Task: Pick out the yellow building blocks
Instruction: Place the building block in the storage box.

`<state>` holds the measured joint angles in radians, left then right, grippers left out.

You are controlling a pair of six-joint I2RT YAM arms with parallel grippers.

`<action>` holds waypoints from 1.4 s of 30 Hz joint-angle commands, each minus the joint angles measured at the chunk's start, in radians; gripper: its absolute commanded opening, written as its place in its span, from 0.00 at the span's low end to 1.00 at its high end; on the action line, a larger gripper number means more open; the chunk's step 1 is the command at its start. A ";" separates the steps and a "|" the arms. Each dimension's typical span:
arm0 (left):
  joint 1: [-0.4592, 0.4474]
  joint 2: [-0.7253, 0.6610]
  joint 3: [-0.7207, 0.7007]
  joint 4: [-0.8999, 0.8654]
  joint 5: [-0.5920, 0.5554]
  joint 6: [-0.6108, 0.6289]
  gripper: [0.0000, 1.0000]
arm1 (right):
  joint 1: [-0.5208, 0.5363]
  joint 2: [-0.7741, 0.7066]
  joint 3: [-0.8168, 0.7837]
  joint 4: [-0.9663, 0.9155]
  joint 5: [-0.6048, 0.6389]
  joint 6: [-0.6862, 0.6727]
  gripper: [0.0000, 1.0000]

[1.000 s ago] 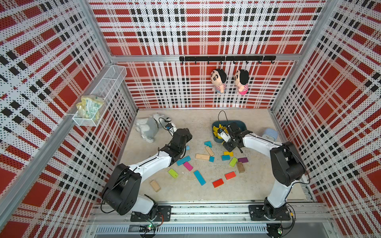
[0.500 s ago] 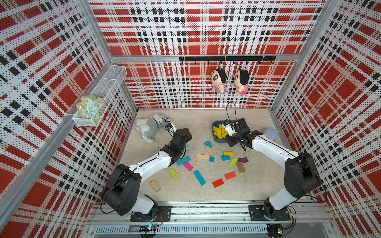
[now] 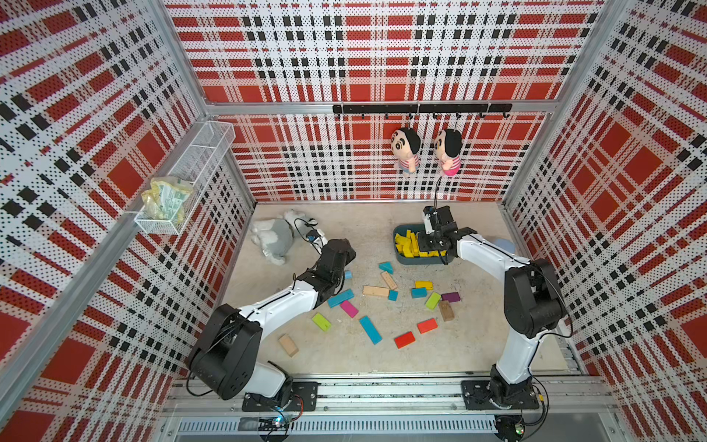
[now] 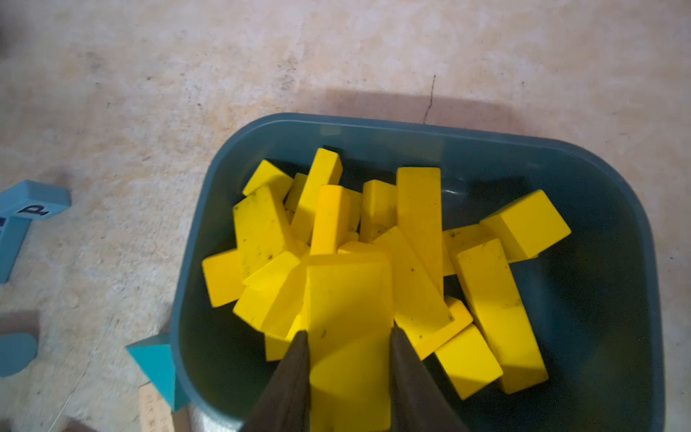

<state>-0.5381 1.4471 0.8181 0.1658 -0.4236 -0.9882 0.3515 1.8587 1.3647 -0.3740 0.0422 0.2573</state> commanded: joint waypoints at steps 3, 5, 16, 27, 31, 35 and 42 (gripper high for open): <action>-0.002 -0.024 -0.011 -0.014 -0.014 0.002 0.50 | -0.009 0.032 0.022 -0.009 0.005 0.056 0.34; -0.002 -0.022 -0.010 -0.014 -0.014 0.002 0.50 | -0.011 0.041 0.022 -0.013 0.001 0.056 0.38; -0.003 -0.014 0.003 -0.013 -0.009 0.015 0.50 | -0.011 -0.023 0.010 -0.048 -0.004 0.007 0.51; -0.140 0.072 0.138 0.087 0.001 0.332 0.54 | -0.019 -0.310 -0.268 -0.101 -0.067 -0.327 0.50; -0.170 0.096 0.132 0.151 0.029 0.335 0.55 | -0.019 -0.413 -0.398 -0.130 -0.047 -0.697 0.50; -0.177 0.115 0.138 0.154 0.039 0.316 0.55 | -0.019 -0.414 -0.434 -0.158 -0.039 -0.904 0.51; -0.180 0.087 0.108 0.145 -0.003 0.290 0.55 | -0.013 -0.258 -0.358 -0.140 -0.135 -0.966 0.50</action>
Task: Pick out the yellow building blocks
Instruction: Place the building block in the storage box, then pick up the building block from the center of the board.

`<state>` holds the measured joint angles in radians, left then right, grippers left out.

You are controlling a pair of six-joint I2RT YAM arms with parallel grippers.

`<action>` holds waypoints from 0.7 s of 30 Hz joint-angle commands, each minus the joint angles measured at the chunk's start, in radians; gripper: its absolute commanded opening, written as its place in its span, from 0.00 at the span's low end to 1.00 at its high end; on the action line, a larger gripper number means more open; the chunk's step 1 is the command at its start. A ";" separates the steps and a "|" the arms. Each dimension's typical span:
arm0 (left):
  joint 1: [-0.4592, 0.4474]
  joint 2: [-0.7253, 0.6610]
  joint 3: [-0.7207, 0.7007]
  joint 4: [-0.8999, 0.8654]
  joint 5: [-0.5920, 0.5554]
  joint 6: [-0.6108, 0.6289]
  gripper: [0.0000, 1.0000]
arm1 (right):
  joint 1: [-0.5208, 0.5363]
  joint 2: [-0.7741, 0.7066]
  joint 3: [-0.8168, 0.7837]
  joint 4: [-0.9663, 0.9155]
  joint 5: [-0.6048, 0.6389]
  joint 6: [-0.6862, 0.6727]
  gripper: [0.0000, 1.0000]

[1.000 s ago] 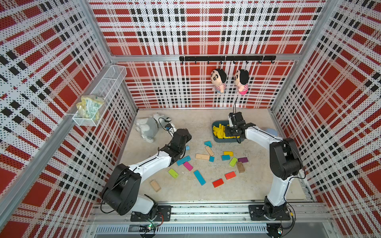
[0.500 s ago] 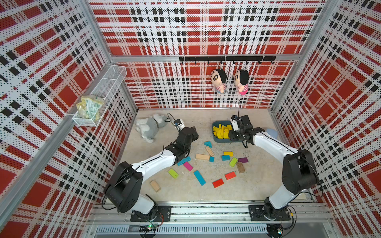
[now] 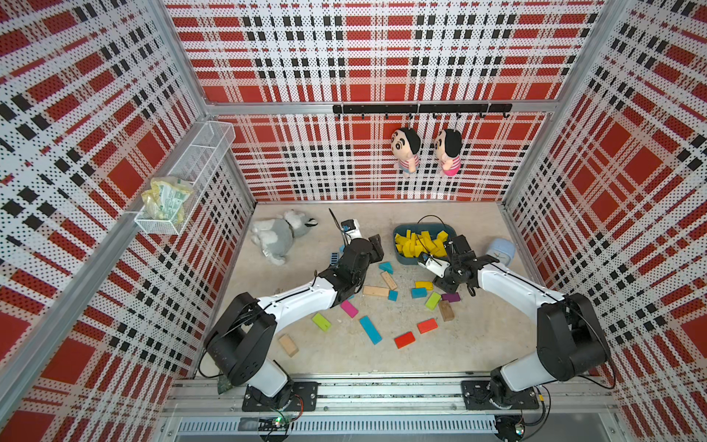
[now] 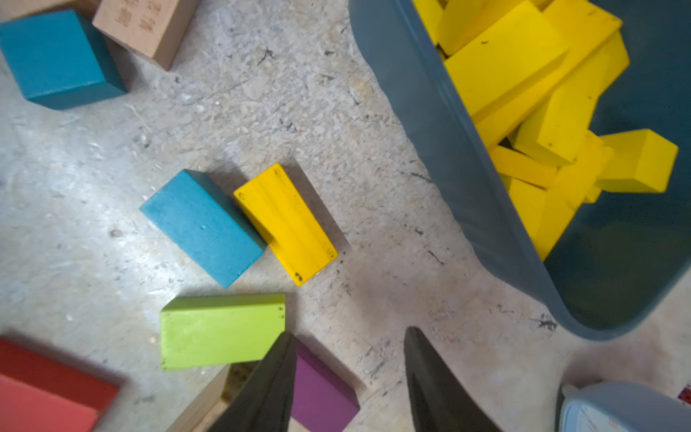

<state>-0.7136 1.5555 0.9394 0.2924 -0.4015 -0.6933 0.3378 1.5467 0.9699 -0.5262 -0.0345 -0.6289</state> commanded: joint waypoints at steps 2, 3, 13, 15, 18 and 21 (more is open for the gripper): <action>-0.004 -0.044 -0.034 0.016 -0.047 -0.014 0.55 | 0.013 0.098 0.058 -0.006 -0.075 -0.117 0.51; -0.004 -0.053 -0.043 0.014 -0.055 -0.018 0.55 | 0.018 0.118 0.069 -0.019 -0.077 -0.130 0.50; -0.004 -0.125 -0.103 -0.009 -0.120 -0.042 0.55 | 0.024 0.259 0.157 -0.103 -0.110 -0.204 0.49; -0.004 -0.131 -0.106 -0.014 -0.124 -0.044 0.55 | 0.027 0.278 0.167 -0.100 -0.114 -0.203 0.48; -0.004 -0.135 -0.108 -0.022 -0.129 -0.049 0.55 | 0.028 0.301 0.179 -0.092 -0.128 -0.198 0.47; -0.003 -0.138 -0.109 -0.029 -0.133 -0.051 0.55 | 0.032 0.325 0.187 -0.089 -0.136 -0.186 0.44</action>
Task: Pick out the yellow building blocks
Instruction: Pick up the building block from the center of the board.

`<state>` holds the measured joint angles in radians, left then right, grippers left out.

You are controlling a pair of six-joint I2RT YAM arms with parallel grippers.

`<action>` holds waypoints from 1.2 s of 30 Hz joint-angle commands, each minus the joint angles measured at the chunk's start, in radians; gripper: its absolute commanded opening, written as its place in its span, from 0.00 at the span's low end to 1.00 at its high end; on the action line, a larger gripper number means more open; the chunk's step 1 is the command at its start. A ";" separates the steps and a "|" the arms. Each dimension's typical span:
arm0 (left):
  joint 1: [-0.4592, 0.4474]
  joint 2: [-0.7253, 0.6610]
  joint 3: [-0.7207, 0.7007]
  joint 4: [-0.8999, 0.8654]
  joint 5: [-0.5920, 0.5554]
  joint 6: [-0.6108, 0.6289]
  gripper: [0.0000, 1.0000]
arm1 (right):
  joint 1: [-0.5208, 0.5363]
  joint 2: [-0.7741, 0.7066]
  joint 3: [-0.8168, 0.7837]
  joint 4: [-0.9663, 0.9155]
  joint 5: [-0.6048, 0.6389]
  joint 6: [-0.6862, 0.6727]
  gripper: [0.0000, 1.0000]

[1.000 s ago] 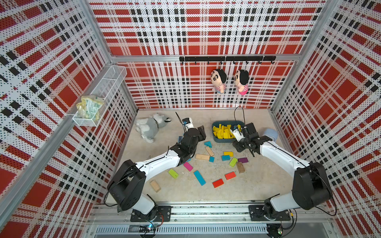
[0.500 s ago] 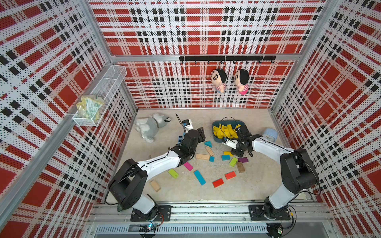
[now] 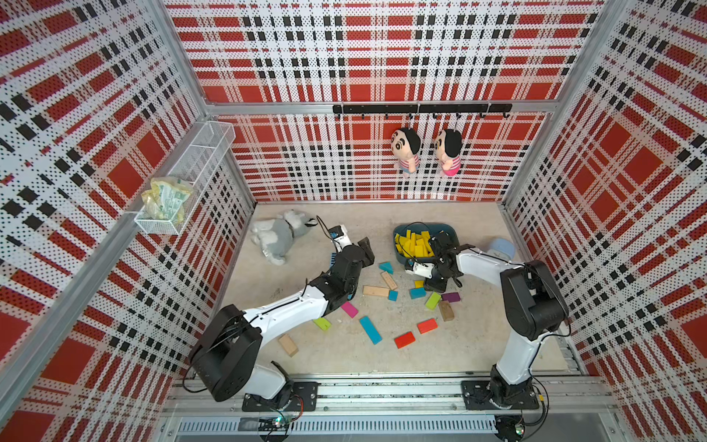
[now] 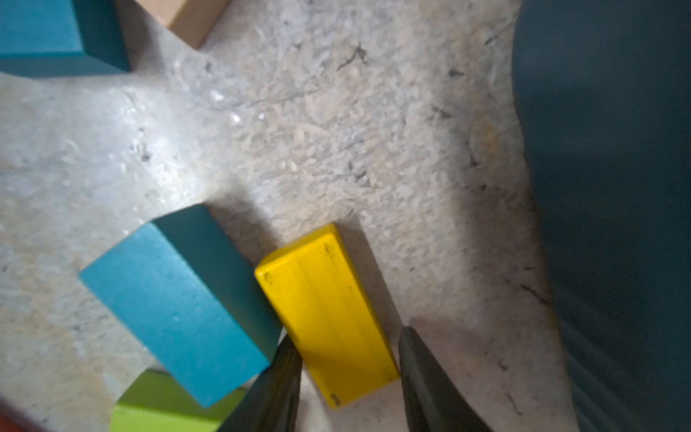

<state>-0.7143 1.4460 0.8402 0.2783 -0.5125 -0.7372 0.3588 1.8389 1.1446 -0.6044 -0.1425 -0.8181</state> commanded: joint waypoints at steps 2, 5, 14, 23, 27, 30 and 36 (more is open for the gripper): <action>-0.002 -0.031 -0.011 -0.020 -0.026 -0.008 0.55 | 0.012 0.045 0.012 -0.007 -0.035 0.011 0.43; -0.002 -0.036 -0.012 -0.028 -0.032 -0.010 0.55 | 0.012 0.061 0.011 -0.014 -0.047 0.017 0.39; 0.003 -0.037 -0.011 -0.051 -0.040 -0.024 0.55 | 0.012 0.039 0.011 -0.019 -0.026 0.020 0.13; 0.012 -0.049 -0.019 -0.074 -0.057 -0.042 0.55 | 0.009 -0.177 -0.065 0.017 -0.029 0.041 0.07; 0.021 -0.046 -0.027 -0.068 -0.054 -0.059 0.55 | 0.010 -0.249 -0.121 0.069 -0.052 0.103 0.04; 0.029 -0.038 -0.025 -0.067 -0.046 -0.068 0.55 | 0.010 -0.313 -0.154 0.170 -0.078 0.211 0.02; 0.038 -0.041 -0.035 -0.071 -0.046 -0.091 0.55 | 0.010 -0.392 -0.185 0.478 0.117 0.750 0.00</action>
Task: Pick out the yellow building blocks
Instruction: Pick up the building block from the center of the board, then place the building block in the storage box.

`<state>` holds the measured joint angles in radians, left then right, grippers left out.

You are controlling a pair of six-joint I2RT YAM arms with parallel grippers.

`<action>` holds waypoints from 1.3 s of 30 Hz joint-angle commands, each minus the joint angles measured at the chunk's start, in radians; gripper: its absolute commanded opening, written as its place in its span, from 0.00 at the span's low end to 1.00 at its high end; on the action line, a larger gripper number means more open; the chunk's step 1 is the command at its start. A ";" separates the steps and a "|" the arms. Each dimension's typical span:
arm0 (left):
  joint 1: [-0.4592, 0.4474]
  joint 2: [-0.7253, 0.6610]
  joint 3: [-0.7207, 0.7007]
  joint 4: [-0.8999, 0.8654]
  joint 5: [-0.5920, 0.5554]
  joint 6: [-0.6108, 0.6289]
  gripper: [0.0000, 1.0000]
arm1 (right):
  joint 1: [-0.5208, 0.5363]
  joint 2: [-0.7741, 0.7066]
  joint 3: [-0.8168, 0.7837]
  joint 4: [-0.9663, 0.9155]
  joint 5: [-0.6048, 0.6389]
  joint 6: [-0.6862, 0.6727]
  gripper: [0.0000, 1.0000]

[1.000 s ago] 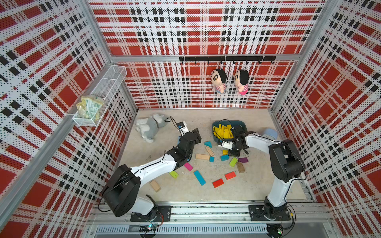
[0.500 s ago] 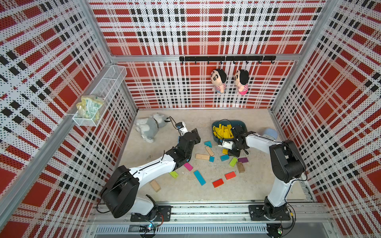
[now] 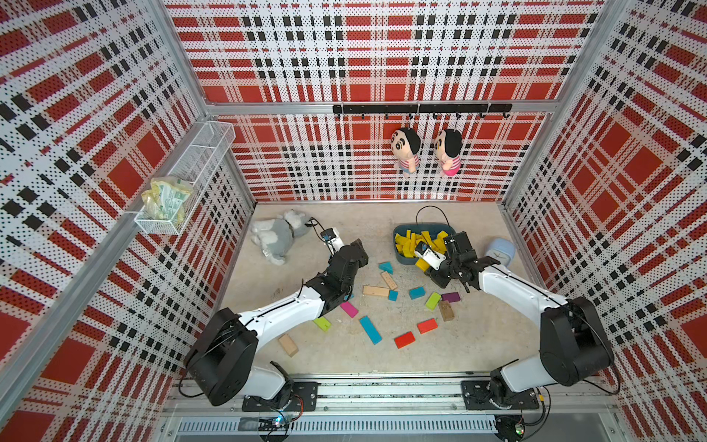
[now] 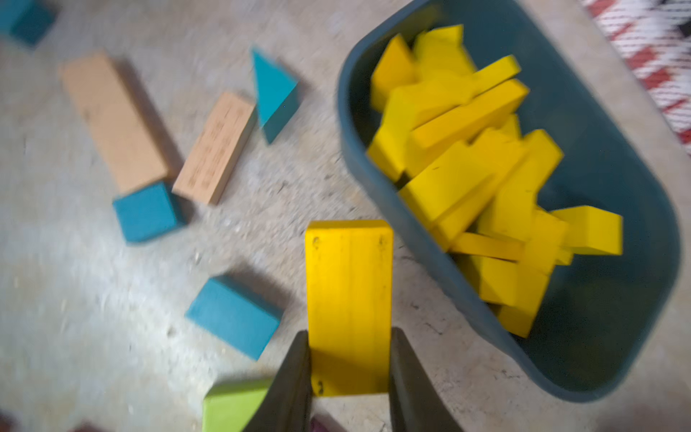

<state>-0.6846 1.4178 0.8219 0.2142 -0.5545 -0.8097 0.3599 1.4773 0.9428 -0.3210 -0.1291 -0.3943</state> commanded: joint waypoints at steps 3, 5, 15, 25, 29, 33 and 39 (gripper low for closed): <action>0.011 -0.015 -0.024 -0.016 -0.008 -0.032 0.55 | 0.007 0.036 0.117 0.100 0.254 0.602 0.00; 0.015 -0.019 -0.028 -0.019 -0.009 -0.037 0.55 | 0.008 0.110 0.216 0.009 0.254 0.698 0.00; 0.035 -0.073 -0.072 -0.041 -0.027 -0.057 0.55 | -0.001 0.358 0.461 -0.175 0.232 0.786 0.00; 0.067 -0.105 -0.107 -0.071 -0.038 -0.078 0.54 | -0.015 0.468 0.535 -0.215 0.198 0.792 0.12; 0.094 -0.125 -0.125 -0.095 -0.047 -0.086 0.54 | -0.018 0.483 0.555 -0.236 0.190 0.785 0.38; 0.130 -0.161 -0.147 -0.110 -0.053 -0.086 0.54 | -0.022 0.438 0.559 -0.240 0.191 0.778 0.56; 0.224 -0.289 -0.217 -0.133 -0.153 -0.007 0.57 | -0.043 0.237 0.458 -0.206 0.244 0.748 0.83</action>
<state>-0.5014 1.1973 0.6369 0.1104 -0.6266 -0.8696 0.3340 1.8641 1.4464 -0.5476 0.0723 0.3721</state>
